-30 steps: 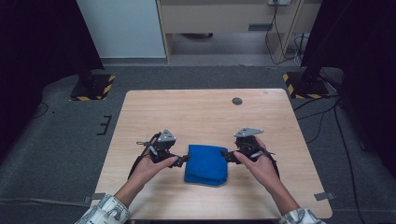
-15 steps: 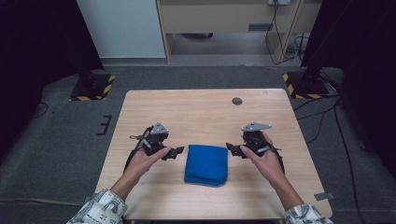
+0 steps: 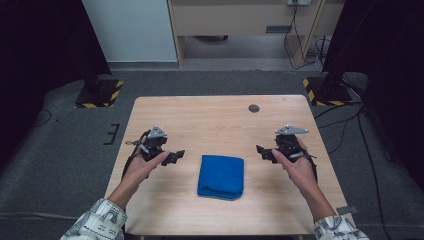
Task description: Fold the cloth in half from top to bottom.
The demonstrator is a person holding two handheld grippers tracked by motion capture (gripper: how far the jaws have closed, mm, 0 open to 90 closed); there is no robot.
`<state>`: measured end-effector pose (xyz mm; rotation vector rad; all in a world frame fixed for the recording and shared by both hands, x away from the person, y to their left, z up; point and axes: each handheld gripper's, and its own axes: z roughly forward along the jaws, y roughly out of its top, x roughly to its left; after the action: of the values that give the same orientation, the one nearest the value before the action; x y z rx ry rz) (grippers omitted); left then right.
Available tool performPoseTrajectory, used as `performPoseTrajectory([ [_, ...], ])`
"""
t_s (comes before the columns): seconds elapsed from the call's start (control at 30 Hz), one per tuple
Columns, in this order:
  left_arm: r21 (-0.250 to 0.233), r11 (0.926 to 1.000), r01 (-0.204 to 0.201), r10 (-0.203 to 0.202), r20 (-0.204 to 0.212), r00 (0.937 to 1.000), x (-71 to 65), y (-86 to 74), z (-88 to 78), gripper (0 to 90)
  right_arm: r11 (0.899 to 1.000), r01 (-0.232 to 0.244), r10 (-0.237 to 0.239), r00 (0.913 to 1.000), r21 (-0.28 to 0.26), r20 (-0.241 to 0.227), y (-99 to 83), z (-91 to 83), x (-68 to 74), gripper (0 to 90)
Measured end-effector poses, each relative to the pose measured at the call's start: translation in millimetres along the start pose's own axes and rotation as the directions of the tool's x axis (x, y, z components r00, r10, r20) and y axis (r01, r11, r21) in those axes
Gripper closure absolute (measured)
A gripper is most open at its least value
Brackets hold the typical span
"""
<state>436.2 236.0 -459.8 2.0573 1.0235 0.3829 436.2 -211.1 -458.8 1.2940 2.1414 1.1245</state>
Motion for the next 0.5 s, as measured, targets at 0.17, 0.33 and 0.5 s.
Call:
performPoseTrajectory([
  [0.17, -0.002, 0.9999, 0.015, -0.015, -0.021, 0.9997, 11.7, -1.8, -4.5, 5.4, 1.000, -0.026, 0.027, 0.9993, -0.008, 0.028, -3.2, -6.2, -16.4, 8.6],
  [0.33, -0.001, 0.9997, 0.026, -0.026, -0.027, 0.9993, 21.6, -5.3, -4.8, 5.4, 0.998, -0.053, 0.054, 0.9976, -0.018, 0.045, -7.7, -11.2, -34.3, 9.1],
  [0.5, 0.023, 0.9990, 0.038, -0.037, -0.037, 0.9986, 31.3, -11.8, 0.1, 5.4, 0.997, -0.075, 0.075, 0.9956, -0.013, 0.056, -17.1, -13.3, -51.1, 8.7],
])
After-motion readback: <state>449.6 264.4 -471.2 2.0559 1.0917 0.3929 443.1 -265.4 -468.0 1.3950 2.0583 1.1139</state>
